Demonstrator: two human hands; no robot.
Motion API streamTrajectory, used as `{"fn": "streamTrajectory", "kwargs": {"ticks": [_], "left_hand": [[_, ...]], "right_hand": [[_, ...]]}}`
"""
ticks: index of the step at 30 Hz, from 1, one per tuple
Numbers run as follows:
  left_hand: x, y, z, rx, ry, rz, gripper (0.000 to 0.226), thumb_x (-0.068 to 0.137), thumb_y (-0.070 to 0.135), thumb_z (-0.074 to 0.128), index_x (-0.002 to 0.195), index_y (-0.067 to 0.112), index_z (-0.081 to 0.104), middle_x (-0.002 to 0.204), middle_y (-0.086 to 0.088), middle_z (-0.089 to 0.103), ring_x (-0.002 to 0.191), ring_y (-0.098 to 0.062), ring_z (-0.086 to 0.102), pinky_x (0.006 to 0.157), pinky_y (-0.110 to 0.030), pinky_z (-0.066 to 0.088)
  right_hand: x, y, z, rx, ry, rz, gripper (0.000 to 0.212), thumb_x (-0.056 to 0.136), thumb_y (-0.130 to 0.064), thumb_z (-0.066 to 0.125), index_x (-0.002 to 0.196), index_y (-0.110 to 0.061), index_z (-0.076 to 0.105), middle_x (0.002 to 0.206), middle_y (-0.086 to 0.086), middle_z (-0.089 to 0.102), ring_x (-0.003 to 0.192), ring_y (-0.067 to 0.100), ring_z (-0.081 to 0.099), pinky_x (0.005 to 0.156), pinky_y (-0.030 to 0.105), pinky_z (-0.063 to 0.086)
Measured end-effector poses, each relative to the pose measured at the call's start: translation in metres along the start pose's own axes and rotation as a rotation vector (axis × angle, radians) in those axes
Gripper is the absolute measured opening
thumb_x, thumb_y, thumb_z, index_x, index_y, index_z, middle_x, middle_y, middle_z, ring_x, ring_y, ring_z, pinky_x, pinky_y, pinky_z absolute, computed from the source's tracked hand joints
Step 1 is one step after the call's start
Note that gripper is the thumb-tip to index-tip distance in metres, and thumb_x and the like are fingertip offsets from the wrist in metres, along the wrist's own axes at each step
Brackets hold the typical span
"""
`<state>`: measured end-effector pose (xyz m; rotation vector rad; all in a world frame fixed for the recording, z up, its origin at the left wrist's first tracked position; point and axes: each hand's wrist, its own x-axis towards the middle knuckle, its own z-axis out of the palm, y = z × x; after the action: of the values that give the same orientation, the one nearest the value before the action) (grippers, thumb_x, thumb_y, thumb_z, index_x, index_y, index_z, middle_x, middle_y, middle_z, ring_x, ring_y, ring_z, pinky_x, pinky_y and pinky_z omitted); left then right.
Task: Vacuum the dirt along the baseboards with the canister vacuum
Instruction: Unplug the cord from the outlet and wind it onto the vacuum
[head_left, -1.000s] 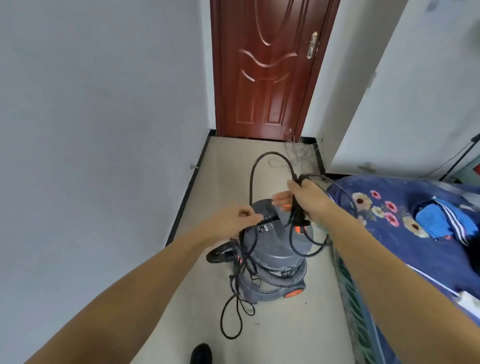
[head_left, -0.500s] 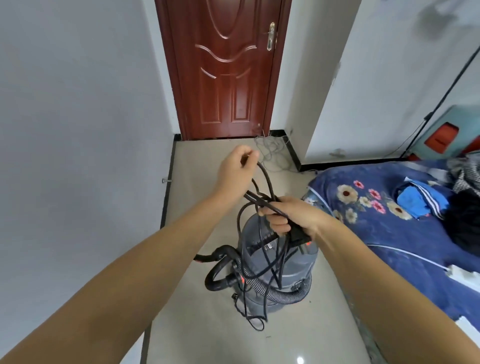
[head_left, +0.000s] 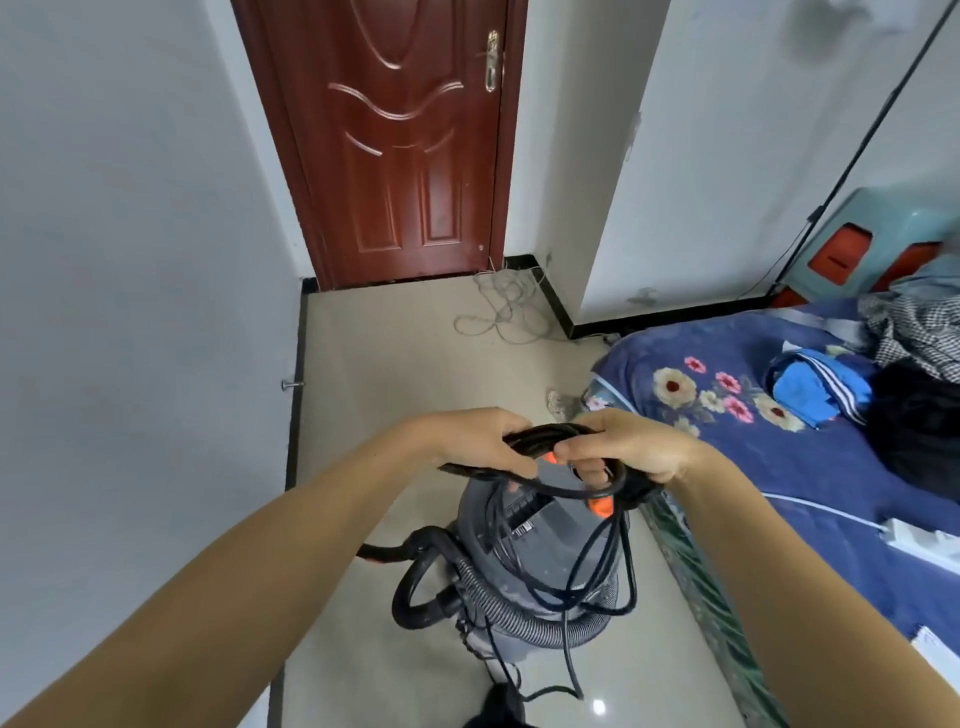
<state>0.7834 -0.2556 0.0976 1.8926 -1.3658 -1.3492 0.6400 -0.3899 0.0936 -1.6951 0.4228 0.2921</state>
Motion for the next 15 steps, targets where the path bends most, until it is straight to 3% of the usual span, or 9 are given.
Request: {"fn": "streamTrajectory", "kwargs": {"ticks": [2, 4, 6, 8, 10, 12, 13, 15], "left_hand": [[0.024, -0.012, 0.001, -0.025, 0.009, -0.035, 0.017, 0.088, 0.005, 0.058, 0.081, 0.020, 0.055, 0.071, -0.004, 0.059, 0.058, -0.012, 0.057, 0.051, -0.014, 0.043], [0.050, -0.025, 0.007, -0.171, 0.153, -0.057, 0.021, 0.086, 0.002, 0.058, 0.076, 0.021, 0.056, 0.066, -0.001, 0.057, 0.057, -0.014, 0.053, 0.049, -0.016, 0.042], [0.076, -0.036, 0.013, -0.373, 0.336, -0.101, 0.017, 0.083, 0.002, 0.059, 0.077, 0.017, 0.059, 0.070, -0.003, 0.057, 0.061, -0.015, 0.052, 0.055, -0.021, 0.042], [0.097, -0.047, 0.022, -0.541, 0.427, -0.133, 0.016, 0.082, -0.001, 0.057, 0.078, 0.015, 0.061, 0.070, -0.006, 0.056, 0.061, -0.016, 0.051, 0.055, -0.024, 0.039], [0.115, -0.058, 0.029, -0.673, 0.458, -0.151, 0.024, 0.083, -0.005, 0.050, 0.073, 0.015, 0.060, 0.063, -0.005, 0.053, 0.056, -0.017, 0.046, 0.051, -0.025, 0.035], [0.133, -0.066, 0.033, -0.832, 0.468, -0.168, 0.027, 0.086, -0.005, 0.045, 0.073, 0.014, 0.059, 0.051, 0.001, 0.052, 0.048, -0.013, 0.048, 0.046, -0.020, 0.036], [0.140, -0.069, 0.036, -0.904, 0.460, -0.178, 0.026, 0.088, -0.004, 0.043, 0.074, 0.012, 0.058, 0.046, 0.005, 0.052, 0.043, -0.010, 0.050, 0.044, -0.018, 0.038], [0.155, -0.077, 0.041, -1.027, 0.420, -0.198, 0.024, 0.089, -0.002, 0.041, 0.075, 0.009, 0.057, 0.043, 0.006, 0.050, 0.041, -0.008, 0.051, 0.042, -0.015, 0.041]], "right_hand": [[0.011, 0.012, -0.005, -0.208, 0.140, 0.063, 0.023, 0.093, -0.013, 0.058, 0.072, -0.008, 0.051, 0.053, -0.002, 0.051, 0.042, 0.005, 0.047, 0.050, 0.014, 0.040], [0.024, 0.032, -0.007, -0.348, 0.338, 0.049, 0.021, 0.096, -0.022, 0.054, 0.076, -0.018, 0.052, 0.062, -0.005, 0.054, 0.052, 0.007, 0.052, 0.061, 0.025, 0.045], [0.037, 0.050, -0.001, -0.354, 0.500, 0.053, 0.015, 0.094, -0.038, 0.054, 0.096, -0.024, 0.050, 0.080, -0.009, 0.056, 0.073, 0.011, 0.056, 0.073, 0.031, 0.045], [0.049, 0.062, 0.011, -0.291, 0.530, 0.062, 0.048, 0.084, -0.049, 0.061, 0.120, -0.020, 0.045, 0.098, -0.009, 0.055, 0.087, 0.007, 0.056, 0.079, 0.024, 0.047], [0.060, 0.072, 0.021, -0.136, 0.523, 0.079, 0.055, 0.084, -0.035, 0.068, 0.127, -0.018, 0.039, 0.100, -0.015, 0.051, 0.086, -0.008, 0.055, 0.075, 0.007, 0.043], [0.074, 0.083, 0.025, -0.003, 0.540, 0.103, 0.058, 0.084, -0.028, 0.069, 0.129, -0.015, 0.035, 0.108, -0.016, 0.052, 0.092, -0.017, 0.054, 0.075, -0.001, 0.039], [0.082, 0.088, 0.026, 0.070, 0.557, 0.118, 0.071, 0.082, -0.030, 0.071, 0.137, -0.011, 0.031, 0.119, -0.011, 0.054, 0.103, -0.013, 0.053, 0.083, 0.001, 0.040], [0.096, 0.101, 0.029, 0.217, 0.594, 0.169, 0.092, 0.079, -0.032, 0.075, 0.149, -0.015, 0.018, 0.132, -0.004, 0.052, 0.120, 0.003, 0.051, 0.100, 0.017, 0.042]]}}
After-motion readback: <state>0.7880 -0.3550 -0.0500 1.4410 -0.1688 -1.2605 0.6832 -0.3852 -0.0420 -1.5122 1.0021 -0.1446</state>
